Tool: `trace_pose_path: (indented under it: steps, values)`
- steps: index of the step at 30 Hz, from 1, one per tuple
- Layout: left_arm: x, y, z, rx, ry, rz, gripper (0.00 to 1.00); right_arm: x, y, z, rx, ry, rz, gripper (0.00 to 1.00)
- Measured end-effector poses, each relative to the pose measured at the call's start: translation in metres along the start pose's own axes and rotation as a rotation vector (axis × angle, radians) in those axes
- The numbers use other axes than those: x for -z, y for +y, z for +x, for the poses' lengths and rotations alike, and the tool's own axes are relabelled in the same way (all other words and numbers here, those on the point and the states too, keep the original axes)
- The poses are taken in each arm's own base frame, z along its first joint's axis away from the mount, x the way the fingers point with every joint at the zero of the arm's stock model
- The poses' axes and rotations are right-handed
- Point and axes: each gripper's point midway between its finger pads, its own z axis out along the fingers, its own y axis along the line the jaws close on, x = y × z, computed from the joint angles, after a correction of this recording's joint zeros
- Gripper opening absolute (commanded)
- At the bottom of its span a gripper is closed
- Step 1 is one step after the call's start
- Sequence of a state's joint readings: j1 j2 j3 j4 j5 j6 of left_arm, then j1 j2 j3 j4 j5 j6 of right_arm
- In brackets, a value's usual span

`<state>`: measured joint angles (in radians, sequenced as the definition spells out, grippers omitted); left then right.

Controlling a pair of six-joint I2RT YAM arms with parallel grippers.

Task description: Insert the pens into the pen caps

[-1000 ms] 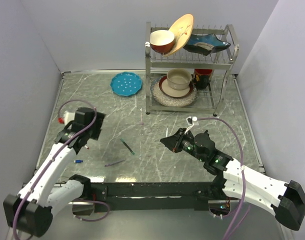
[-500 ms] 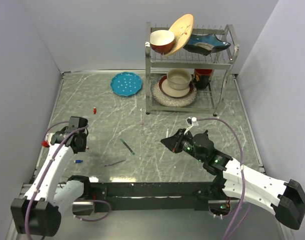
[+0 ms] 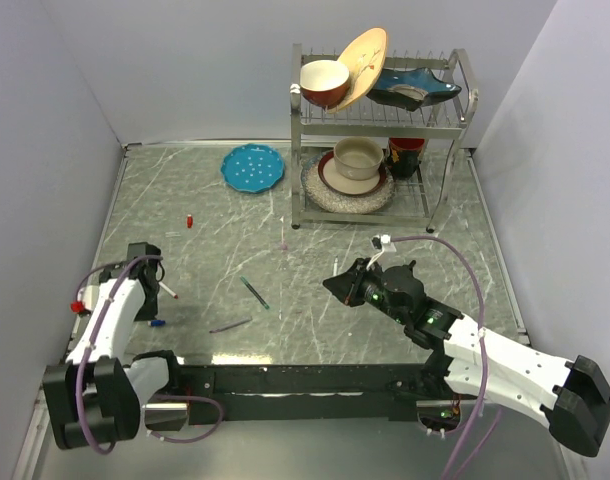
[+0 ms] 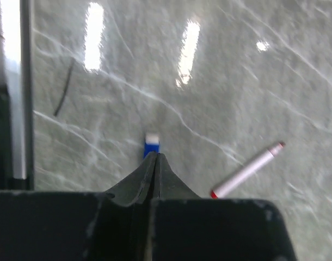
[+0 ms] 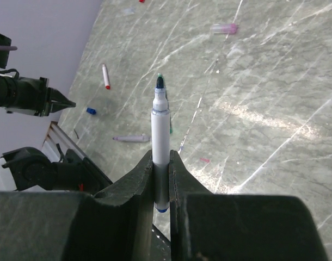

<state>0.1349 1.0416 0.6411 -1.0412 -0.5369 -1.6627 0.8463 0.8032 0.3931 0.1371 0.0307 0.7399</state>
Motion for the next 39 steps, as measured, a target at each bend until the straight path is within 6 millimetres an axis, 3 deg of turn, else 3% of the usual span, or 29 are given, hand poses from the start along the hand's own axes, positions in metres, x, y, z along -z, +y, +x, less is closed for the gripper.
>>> trace_pose_path:
  steps: [3,6,9,16,22,33,39]
  values:
    - [-0.004,0.005,-0.001,-0.017,-0.018,-0.051,0.46,-0.001,-0.002,0.000,0.006,0.004,0.015,0.00]
    - [-0.005,0.004,0.005,-0.005,0.011,-0.058,0.54,-0.001,-0.002,-0.001,0.008,0.003,0.019,0.00]
    - [-0.006,0.002,0.013,0.007,0.051,-0.045,0.56,-0.001,-0.002,-0.001,0.010,0.002,0.022,0.00]
    - [-0.008,0.002,0.022,0.012,0.087,-0.053,0.52,-0.001,-0.007,-0.001,0.021,-0.004,0.045,0.00]
    - [-0.019,0.013,0.030,-0.014,0.093,-0.119,0.52,-0.001,-0.008,-0.001,0.030,-0.005,0.052,0.00]
    - [-0.031,0.013,0.032,0.011,0.088,-0.135,0.48,-0.001,-0.010,0.000,0.033,-0.004,0.060,0.00]
    - [-0.032,0.014,0.031,-0.007,0.089,-0.143,0.38,0.000,-0.010,0.001,0.037,-0.001,0.061,0.00]
